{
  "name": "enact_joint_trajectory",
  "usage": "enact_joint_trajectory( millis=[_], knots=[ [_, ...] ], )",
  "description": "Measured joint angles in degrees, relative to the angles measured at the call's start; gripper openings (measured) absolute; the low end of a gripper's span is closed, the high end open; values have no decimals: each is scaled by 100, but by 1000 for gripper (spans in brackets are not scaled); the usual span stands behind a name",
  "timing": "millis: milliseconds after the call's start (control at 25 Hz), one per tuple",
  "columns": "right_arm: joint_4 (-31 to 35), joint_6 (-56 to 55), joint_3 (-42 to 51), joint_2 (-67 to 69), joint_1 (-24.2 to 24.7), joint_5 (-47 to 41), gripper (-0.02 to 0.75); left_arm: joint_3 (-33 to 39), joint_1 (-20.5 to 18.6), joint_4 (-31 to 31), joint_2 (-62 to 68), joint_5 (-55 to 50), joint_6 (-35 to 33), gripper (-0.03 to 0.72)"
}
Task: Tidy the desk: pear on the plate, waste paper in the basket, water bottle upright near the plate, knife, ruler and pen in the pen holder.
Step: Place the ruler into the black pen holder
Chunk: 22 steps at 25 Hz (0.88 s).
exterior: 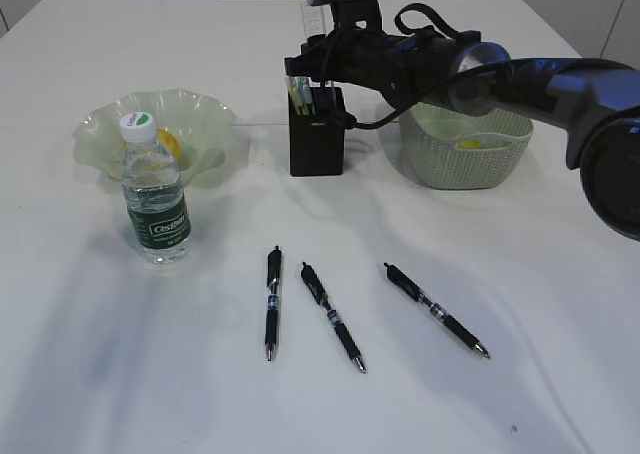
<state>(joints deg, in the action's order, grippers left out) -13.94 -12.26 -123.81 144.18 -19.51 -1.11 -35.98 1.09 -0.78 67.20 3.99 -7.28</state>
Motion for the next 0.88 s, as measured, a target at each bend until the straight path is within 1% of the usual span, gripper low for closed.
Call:
enact_joint_trajectory(
  millis=[320, 600, 880],
  knots=[
    [0, -12, 0, 0, 0, -108, 283, 0, 0, 0, 0, 0, 0, 341],
    [2, -12, 0, 0, 0, -148, 305, 0, 0, -2, 0, 0, 0, 341],
    [2, -86, 0, 0, 9, -148, 307, 0, 0, -12, 0, 0, 0, 341]
  ],
)
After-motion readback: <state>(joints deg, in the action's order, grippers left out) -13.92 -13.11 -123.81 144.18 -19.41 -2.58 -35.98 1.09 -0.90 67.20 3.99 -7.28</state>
